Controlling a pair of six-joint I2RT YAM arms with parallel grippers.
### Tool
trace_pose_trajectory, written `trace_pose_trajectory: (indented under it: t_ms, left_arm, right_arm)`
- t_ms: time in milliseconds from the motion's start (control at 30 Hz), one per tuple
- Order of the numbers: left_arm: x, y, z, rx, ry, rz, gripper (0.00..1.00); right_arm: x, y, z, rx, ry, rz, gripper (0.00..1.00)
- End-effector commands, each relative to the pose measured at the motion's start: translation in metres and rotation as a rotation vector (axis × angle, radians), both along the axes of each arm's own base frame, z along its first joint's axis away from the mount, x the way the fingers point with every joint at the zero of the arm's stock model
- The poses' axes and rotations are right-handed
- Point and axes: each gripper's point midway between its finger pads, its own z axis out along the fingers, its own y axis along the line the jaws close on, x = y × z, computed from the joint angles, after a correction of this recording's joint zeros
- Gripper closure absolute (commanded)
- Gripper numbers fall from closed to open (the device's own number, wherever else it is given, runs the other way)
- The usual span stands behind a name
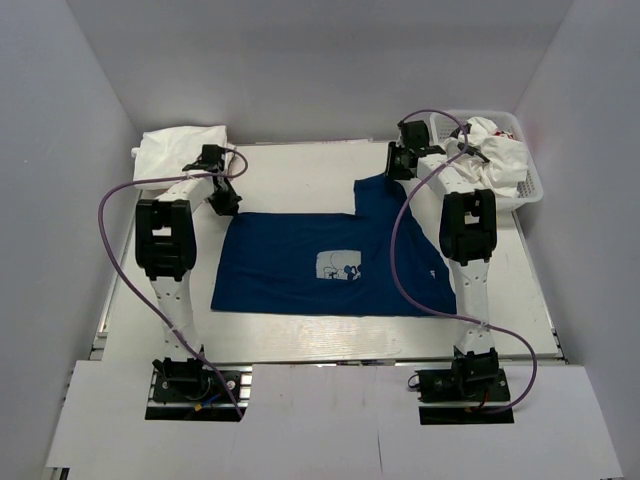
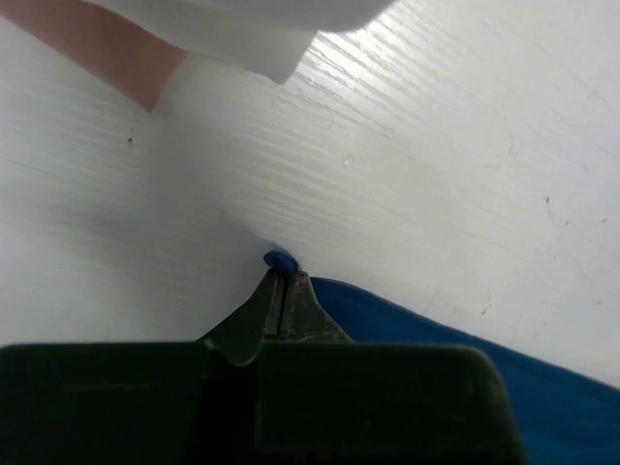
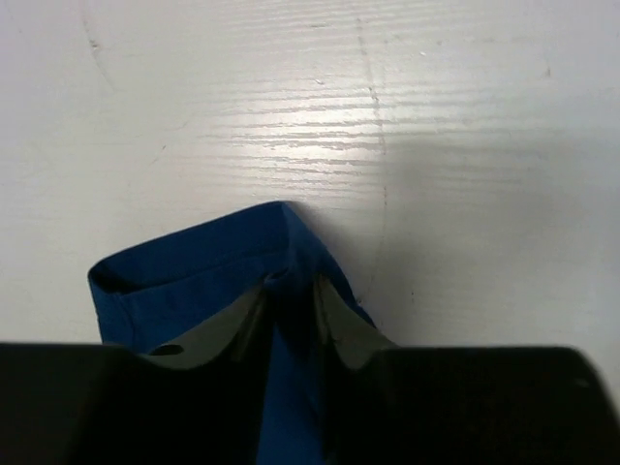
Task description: Fold and stack the t-shirts
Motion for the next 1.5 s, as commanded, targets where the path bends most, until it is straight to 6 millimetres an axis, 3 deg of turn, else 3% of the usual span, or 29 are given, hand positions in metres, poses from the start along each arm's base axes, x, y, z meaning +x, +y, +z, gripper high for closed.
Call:
trace_pose_trajectory:
  t_ms: [0,33,67,100,233,267,300,333,367,400,433,467,500,533,567,600,667,700,733,800,867,900,967,1000,1033,1100,1200,1267,1467]
  left_arm:
    - [-0.01,-0.006,0.009,-0.035,-0.004,-0.035,1.0]
    - [-0.009,-0.005,0.009,-0.027,-0.005,-0.031,1.0]
    - [-0.011,-0.002,0.012,-0.013,-0.01,-0.024,1.0]
    - [-0.011,-0.002,0.015,-0.014,-0.021,-0.024,1.0]
    - [-0.01,0.002,0.04,0.009,-0.073,-0.032,1.0]
    - [-0.008,0.002,0.054,0.008,-0.104,-0.032,1.0]
    - [-0.006,0.002,0.062,0.015,-0.128,-0.047,1.0]
    - [-0.009,0.001,0.065,0.006,-0.132,-0.052,1.0]
    - [-0.013,0.001,0.067,0.011,-0.132,-0.061,1.0]
    - [-0.013,0.0,0.08,0.008,-0.167,-0.078,1.0]
    - [-0.02,0.0,0.079,0.009,-0.16,-0.078,1.0]
    - [-0.023,-0.001,0.082,0.01,-0.17,-0.099,1.0]
    - [-0.025,-0.005,0.097,0.009,-0.211,-0.109,1.0]
    - [-0.033,-0.004,0.092,0.017,-0.203,-0.122,1.0]
    - [-0.036,-0.005,0.095,0.021,-0.217,-0.148,1.0]
    - [-0.039,-0.007,0.097,0.013,-0.218,-0.154,1.0]
    - [-0.045,-0.006,0.105,0.021,-0.241,-0.165,1.0]
    - [-0.048,-0.007,0.105,0.018,-0.242,-0.18,1.0]
    - [-0.053,-0.008,0.102,0.01,-0.238,-0.185,1.0]
    - [-0.055,-0.012,0.107,0.002,-0.258,-0.227,1.0]
    - [-0.064,-0.015,0.099,0.005,-0.239,-0.246,1.0]
    - [-0.069,-0.013,0.098,0.015,-0.235,-0.239,1.0]
    - [-0.075,-0.008,0.092,0.038,-0.218,-0.225,1.0]
    - [-0.078,-0.006,0.094,0.046,-0.222,-0.219,1.0]
    - [-0.077,-0.002,0.099,0.063,-0.235,-0.208,1.0]
    - [-0.088,0.003,0.093,0.08,-0.208,-0.188,1.0]
    - [-0.099,0.01,0.089,0.109,-0.197,-0.157,1.0]
    - [-0.107,0.013,0.083,0.115,-0.179,-0.144,1.0]
    - [-0.117,0.02,0.072,0.119,-0.15,-0.099,1.0]
  right_arm:
    - [0.01,0.011,0.011,0.048,-0.05,0.038,0.75]
    - [0.011,0.012,0.011,0.05,-0.052,0.043,0.82]
    - [0.011,0.015,0.013,0.047,-0.058,0.05,0.97]
    - [0.011,0.015,0.015,0.048,-0.061,0.051,1.0]
    - [0.008,0.015,0.038,0.054,-0.102,0.066,1.0]
    - [0.002,0.015,0.06,0.042,-0.14,0.092,1.0]
    - [0.002,0.016,0.069,0.053,-0.169,0.112,1.0]
    - [-0.006,0.016,0.063,0.042,-0.151,0.119,1.0]
    - [-0.016,0.016,0.086,0.035,-0.185,0.135,1.0]
    - [-0.022,0.015,0.093,0.036,-0.186,0.136,1.0]
    - [-0.033,0.009,0.082,0.017,-0.161,0.119,1.0]
    - [-0.046,0.007,0.088,0.012,-0.171,0.121,1.0]
    - [-0.053,0.004,0.113,0.014,-0.219,0.111,1.0]
    - [-0.073,-0.005,0.1,-0.003,-0.196,0.101,1.0]
    - [-0.082,-0.006,0.101,-0.01,-0.197,0.111,1.0]
    - [-0.089,-0.009,0.118,-0.011,-0.228,0.112,1.0]
    - [-0.115,-0.015,0.111,-0.025,-0.194,0.116,1.0]
    - [-0.125,-0.015,0.138,-0.01,-0.243,0.118,1.0]
    - [-0.143,-0.017,0.115,-0.01,-0.19,0.122,1.0]
    - [-0.156,-0.018,0.128,-0.001,-0.221,0.116,1.0]
    - [-0.181,-0.023,0.118,-0.001,-0.181,0.097,1.0]
    - [-0.199,-0.025,0.119,0.01,-0.178,0.09,1.0]
    - [-0.213,-0.025,0.125,0.031,-0.188,0.091,1.0]
    - [-0.226,-0.025,0.11,0.036,-0.15,0.085,1.0]
    - [-0.235,-0.03,0.119,0.032,-0.165,0.064,1.0]
    - [-0.251,-0.032,0.107,0.039,-0.123,0.043,1.0]
    - [-0.273,-0.05,0.116,0.012,-0.153,-0.014,1.0]
    - [-0.286,-0.054,0.108,0.0,-0.125,-0.026,1.0]
    - [-0.323,-0.071,0.093,-0.031,-0.08,-0.067,1.0]
